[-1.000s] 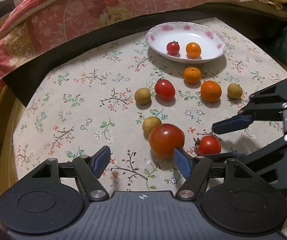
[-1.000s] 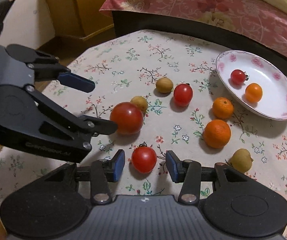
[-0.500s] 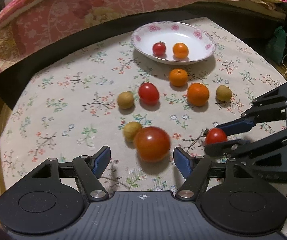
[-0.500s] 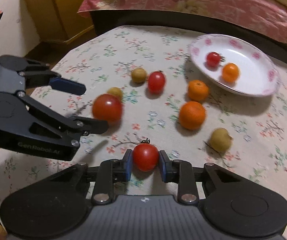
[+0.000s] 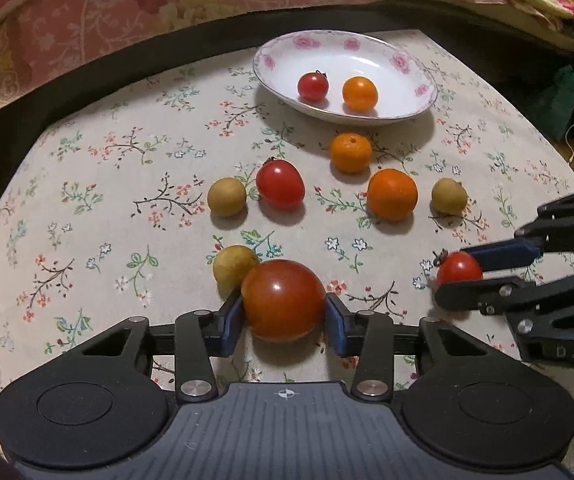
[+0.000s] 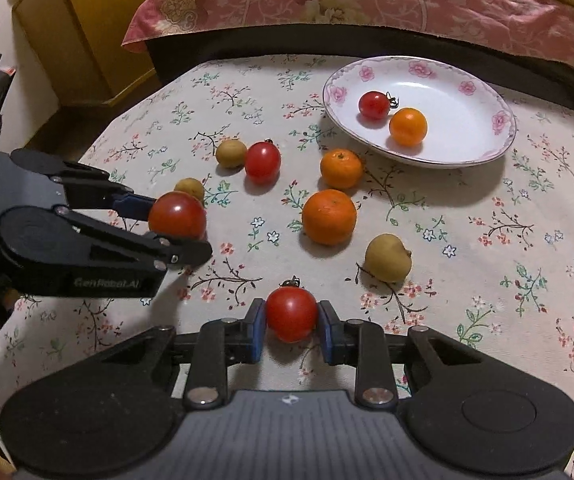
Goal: Organize fruits
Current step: 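Grasp a cherry tomato with the right gripper while the left gripper grasps the large red tomato, then carry both tomatoes to the white plate and release them, then move both grippers back toward the brown round fruits, then grasp a brown round fruit with the right gripper while the left gripper grasps another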
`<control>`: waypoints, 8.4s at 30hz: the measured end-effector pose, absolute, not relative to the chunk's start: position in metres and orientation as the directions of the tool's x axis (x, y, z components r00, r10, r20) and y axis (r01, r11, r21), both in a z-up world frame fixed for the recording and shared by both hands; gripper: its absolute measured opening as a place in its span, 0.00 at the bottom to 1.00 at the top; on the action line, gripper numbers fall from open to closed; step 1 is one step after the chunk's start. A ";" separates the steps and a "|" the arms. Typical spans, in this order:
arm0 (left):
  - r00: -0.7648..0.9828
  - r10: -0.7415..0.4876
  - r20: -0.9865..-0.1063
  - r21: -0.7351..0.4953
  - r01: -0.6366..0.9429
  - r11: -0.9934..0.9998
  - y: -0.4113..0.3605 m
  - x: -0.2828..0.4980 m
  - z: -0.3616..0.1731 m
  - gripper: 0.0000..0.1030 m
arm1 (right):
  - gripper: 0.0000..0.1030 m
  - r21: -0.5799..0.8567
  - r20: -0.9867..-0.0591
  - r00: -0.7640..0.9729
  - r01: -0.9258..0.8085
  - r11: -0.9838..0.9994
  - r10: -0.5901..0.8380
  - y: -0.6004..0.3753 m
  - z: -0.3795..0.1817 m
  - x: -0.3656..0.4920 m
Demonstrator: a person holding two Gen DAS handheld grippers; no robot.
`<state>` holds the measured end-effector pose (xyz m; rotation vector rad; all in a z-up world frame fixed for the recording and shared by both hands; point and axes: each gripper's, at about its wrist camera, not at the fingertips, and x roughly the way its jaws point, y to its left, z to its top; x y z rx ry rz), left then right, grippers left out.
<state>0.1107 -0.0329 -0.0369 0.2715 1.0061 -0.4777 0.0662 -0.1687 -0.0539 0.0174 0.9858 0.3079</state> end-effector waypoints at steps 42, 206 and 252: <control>0.451 -0.305 -0.839 0.026 0.592 0.805 -0.056 0.093 -0.038 0.48 | 0.27 0.120 -0.816 0.524 -0.260 0.958 0.245 -0.173 -0.056 0.062; 0.500 -0.229 -0.835 0.032 0.461 0.887 -0.032 0.133 -0.042 0.45 | 0.28 0.068 -0.822 0.546 -0.185 0.980 0.160 -0.205 -0.060 0.102; 0.468 -0.278 -0.839 0.046 0.570 0.820 -0.051 0.105 -0.040 0.38 | 0.32 0.079 -0.833 0.510 -0.276 0.958 0.216 -0.192 -0.060 0.085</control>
